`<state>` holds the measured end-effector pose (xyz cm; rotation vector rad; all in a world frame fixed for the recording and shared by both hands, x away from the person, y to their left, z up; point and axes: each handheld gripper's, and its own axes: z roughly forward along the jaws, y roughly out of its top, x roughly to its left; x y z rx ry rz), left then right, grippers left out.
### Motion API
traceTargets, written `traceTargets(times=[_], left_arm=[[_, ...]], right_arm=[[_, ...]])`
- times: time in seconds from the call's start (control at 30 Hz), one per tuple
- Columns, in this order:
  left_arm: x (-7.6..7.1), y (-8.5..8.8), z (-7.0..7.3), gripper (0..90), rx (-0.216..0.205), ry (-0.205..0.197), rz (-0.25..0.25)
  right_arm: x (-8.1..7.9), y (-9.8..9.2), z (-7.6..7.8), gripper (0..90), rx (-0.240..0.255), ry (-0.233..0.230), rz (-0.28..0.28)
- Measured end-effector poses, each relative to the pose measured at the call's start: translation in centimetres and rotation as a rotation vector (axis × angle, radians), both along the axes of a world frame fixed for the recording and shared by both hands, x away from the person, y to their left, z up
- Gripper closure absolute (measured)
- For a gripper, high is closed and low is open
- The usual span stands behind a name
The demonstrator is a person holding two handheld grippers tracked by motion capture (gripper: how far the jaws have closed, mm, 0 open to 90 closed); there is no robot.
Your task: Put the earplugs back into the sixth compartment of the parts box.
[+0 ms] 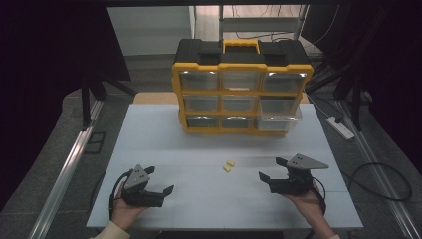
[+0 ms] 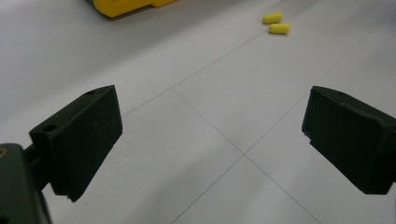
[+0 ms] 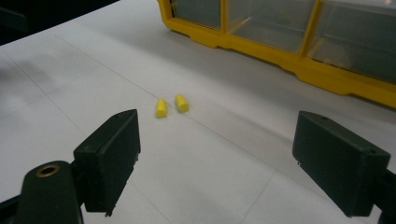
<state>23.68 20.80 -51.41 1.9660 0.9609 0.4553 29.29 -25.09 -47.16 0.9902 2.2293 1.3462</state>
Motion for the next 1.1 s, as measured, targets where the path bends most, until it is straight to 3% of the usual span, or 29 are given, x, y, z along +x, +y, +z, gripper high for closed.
traceTargets(times=[0.63, 1.1], left_arm=[[0.0, -0.1, 0.0, 4.9, 0.002, -0.001, -0.002], [0.0, -0.1, 0.0, 5.1, 0.003, 0.0, -0.003]], right_arm=[[1.6, 2.7, 0.7, 15.6, -0.03, 0.021, 0.043], [3.9, 6.3, 0.1, 17.2, -0.096, 0.056, 0.092]])
